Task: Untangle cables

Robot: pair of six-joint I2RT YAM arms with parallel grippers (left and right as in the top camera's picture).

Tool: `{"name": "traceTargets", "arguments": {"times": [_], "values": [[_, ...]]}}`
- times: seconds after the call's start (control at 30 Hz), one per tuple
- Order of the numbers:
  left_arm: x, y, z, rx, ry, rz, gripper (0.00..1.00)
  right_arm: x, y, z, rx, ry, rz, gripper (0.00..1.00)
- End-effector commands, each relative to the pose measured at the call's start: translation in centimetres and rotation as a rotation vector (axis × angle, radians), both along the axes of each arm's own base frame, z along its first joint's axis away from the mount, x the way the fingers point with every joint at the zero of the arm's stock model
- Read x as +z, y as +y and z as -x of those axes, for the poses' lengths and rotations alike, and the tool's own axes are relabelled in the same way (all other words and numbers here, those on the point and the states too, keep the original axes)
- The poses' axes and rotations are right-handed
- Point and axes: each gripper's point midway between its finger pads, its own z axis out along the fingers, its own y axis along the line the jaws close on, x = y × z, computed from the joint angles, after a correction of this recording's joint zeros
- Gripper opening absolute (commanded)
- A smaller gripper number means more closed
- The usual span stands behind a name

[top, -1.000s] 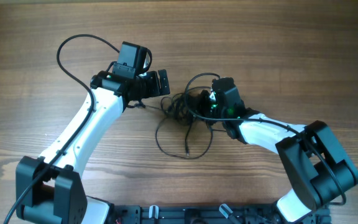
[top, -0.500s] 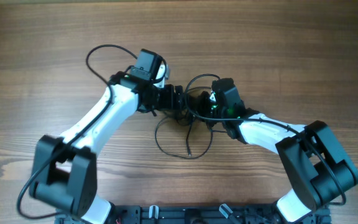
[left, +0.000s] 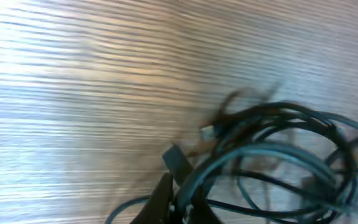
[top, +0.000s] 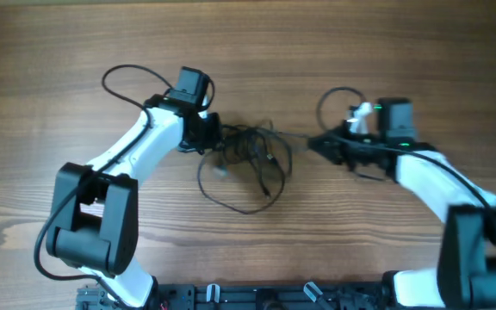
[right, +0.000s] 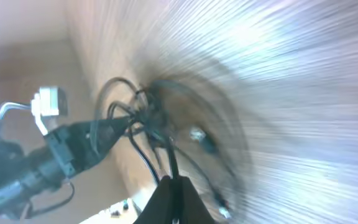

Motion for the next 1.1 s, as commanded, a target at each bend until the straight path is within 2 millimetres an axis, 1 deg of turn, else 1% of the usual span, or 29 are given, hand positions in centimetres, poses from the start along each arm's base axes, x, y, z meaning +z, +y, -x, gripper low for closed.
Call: {"name": "traceTargets", "arguments": {"times": [0.0,0.03,0.1,0.13,0.17,0.23,0.27,0.37,0.4,0.47,0.5,0.57,0.63,0.67,0.7,0.73,0.8,0.83,0.87,0.9,0.93,0.97,1.0,1.07], "values": [[3.4,2.0,-1.3,-0.015,-0.11,0.025,0.04,2.3,-5.5,-0.3,-0.072,-0.138,0.089,0.04],[4.7,1.8,-1.7,-0.036,-0.153,0.053,0.04,2.5,-7.2,-0.1,-0.122,-0.134,0.127,0.04],[8.0,2.0,-2.4,-0.044,-0.258,0.067,0.04,2.4,-9.3,0.4,-0.187,-0.112,0.188,0.05],[9.6,1.9,-2.6,-0.046,-0.307,0.08,0.04,2.3,-9.6,0.6,-0.2,-0.102,0.212,0.04],[11.1,1.5,-2.6,-0.057,-0.346,0.111,0.04,2.2,-9.6,0.7,-0.201,-0.093,0.214,0.09],[13.0,0.2,-2.5,-0.09,-0.395,0.188,0.04,1.9,-9.4,1.1,-0.195,-0.07,0.21,0.28],[14.0,-0.6,-2.6,-0.113,-0.422,0.235,0.04,1.8,-9.1,1.3,-0.186,-0.058,0.208,0.45],[15.5,-1.8,-3.4,-0.15,-0.482,0.302,0.04,1.2,-8.0,2.5,-0.152,-0.003,0.205,0.63],[16.6,-3.1,-3.3,-0.197,-0.509,0.381,0.04,0.7,-7.9,3.0,-0.147,0.028,0.224,0.67],[18.2,-4.7,-3.2,-0.264,-0.545,0.481,0.04,-0.1,-7.8,3.8,-0.139,0.07,0.268,0.69],[18.3,-4.8,-3.2,-0.265,-0.548,0.482,0.04,-0.2,-7.5,4.0,-0.127,0.078,0.27,0.71],[18.2,-4.7,-3.1,-0.265,-0.542,0.483,0.04,0.1,-6.2,4.4,-0.082,0.074,0.242,0.75],[18.9,-5.3,-2.5,-0.299,-0.548,0.518,0.04,1.1,-4.4,4.5,0.016,-0.004,0.193,0.76],[19.5,-5.6,-2.0,-0.343,-0.563,0.534,0.04,1.5,-4.0,4.7,0.065,-0.051,0.19,0.79],[19.9,-5.7,-1.5,-0.362,-0.569,0.539,0.04,1.6,-4.3,4.9,0.058,-0.049,0.202,0.79],[20.2,-5.6,-1.1,-0.362,-0.567,0.538,0.04,2.5,-4.7,4.9,0.051,-0.087,0.211,0.79],[20.6,-5.5,-0.6,-0.385,-0.578,0.526,0.04,4.5,-4.7,4.7,0.043,-0.171,0.221,0.79],[20.6,-5.5,-0.4,-0.385,-0.577,0.528,0.04,6.0,-4.6,4.7,0.038,-0.237,0.228,0.79],[20.6,-5.5,-0.3,-0.385,-0.571,0.528,0.04,8.0,-4.4,4.5,0.038,-0.33,0.227,0.8],[20.7,-6.0,0.3,-0.434,-0.574,0.546,0.04,11.0,-3.6,4.4,0.05,-0.464,0.207,0.8],[21.0,-6.5,0.7,-0.482,-0.587,0.56,0.04,12.5,-3.2,4.2,0.04,-0.517,0.186,0.81],[21.4,-7.4,1.5,-0.562,-0.606,0.591,0.04,14.5,-2.7,3.8,-0.01,-0.541,0.136,0.81],[21.6,-7.9,2.0,-0.592,-0.608,0.608,0.04,15.6,-2.0,3.4,-0.035,-0.541,0.088,0.8],[21.6,-8.3,2.3,-0.608,-0.607,0.612,0.04,16.4,-0.6,3.0,-0.029,-0.542,0.035,0.73]]}}
